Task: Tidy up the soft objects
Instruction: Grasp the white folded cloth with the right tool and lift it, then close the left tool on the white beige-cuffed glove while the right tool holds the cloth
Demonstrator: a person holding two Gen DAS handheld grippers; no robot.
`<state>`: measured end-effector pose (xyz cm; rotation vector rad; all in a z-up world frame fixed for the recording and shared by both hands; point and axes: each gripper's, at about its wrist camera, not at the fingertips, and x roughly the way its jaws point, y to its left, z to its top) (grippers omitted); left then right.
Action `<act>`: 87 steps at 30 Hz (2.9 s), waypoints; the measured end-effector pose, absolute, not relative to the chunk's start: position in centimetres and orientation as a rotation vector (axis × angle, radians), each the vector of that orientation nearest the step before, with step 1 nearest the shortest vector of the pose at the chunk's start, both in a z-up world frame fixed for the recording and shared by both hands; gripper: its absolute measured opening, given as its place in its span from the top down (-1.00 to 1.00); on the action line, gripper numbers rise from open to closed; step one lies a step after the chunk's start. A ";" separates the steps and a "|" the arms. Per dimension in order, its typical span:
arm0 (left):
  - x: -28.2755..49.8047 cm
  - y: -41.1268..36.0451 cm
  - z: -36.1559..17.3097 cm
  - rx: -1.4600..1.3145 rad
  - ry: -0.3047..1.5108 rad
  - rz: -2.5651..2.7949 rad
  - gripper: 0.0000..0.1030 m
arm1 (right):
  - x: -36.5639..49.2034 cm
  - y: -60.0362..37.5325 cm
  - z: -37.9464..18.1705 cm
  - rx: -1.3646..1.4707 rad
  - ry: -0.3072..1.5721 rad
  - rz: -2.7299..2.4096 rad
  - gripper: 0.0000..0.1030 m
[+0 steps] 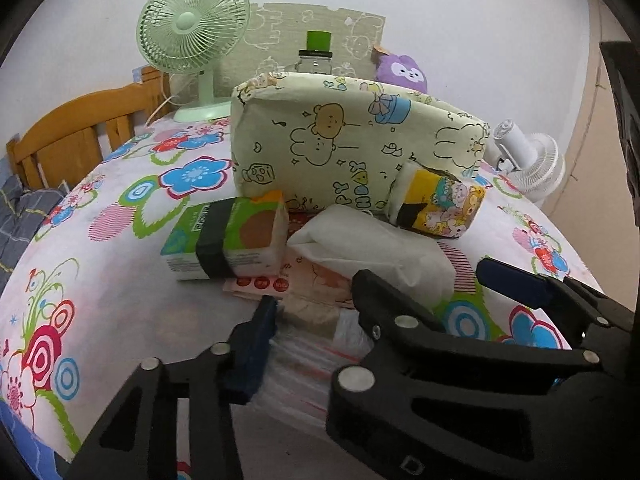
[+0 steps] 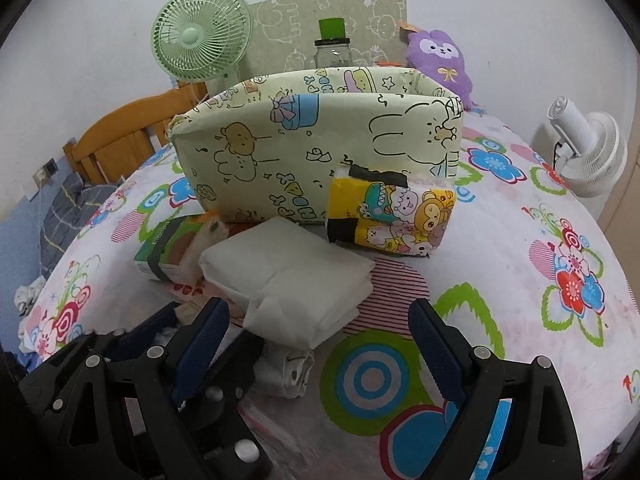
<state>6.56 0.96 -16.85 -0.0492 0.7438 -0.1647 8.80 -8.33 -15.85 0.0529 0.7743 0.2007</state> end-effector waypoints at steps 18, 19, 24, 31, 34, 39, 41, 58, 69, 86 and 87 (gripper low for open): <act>7.1 2.0 -16.4 -0.049 0.761 -0.117 0.32 | 10.3 -7.4 -15.7 0.055 0.776 0.247 -0.68; 7.1 1.9 -16.4 -0.046 0.761 -0.116 0.32 | 10.4 -7.4 -15.8 0.062 0.780 0.256 -0.62; 7.1 1.7 -16.4 -0.032 0.764 -0.110 0.32 | 10.5 -7.3 -16.1 0.083 0.788 0.266 -0.36; 7.0 1.2 -16.4 -0.014 0.761 -0.089 0.33 | 10.2 -7.5 -16.2 0.092 0.791 0.271 0.16; 6.8 1.1 -16.3 -0.008 0.761 -0.089 0.34 | 10.0 -7.5 -16.1 0.084 0.789 0.273 0.30; 6.2 0.8 -15.9 -0.013 0.759 -0.101 0.38 | 9.4 -7.9 -15.8 0.104 0.784 0.284 0.38; 5.9 0.7 -15.7 -0.015 0.756 -0.106 0.44 | 9.1 -8.1 -15.6 0.106 0.781 0.286 0.39; 3.9 1.0 -14.4 -0.019 0.713 -0.099 0.37 | 6.3 -8.2 -13.7 0.089 0.738 0.307 0.39; 2.9 -0.2 -14.1 -0.033 0.718 -0.150 -0.16 | 4.9 -9.5 -13.1 0.083 0.724 0.282 0.39; 4.6 -2.1 -15.9 -0.051 0.795 -0.192 -0.49 | 5.8 -11.5 -14.5 0.076 0.746 0.183 0.39; 4.7 -2.2 -15.9 -0.053 0.795 -0.196 -0.51 | 5.8 -11.6 -14.5 0.080 0.745 0.182 0.39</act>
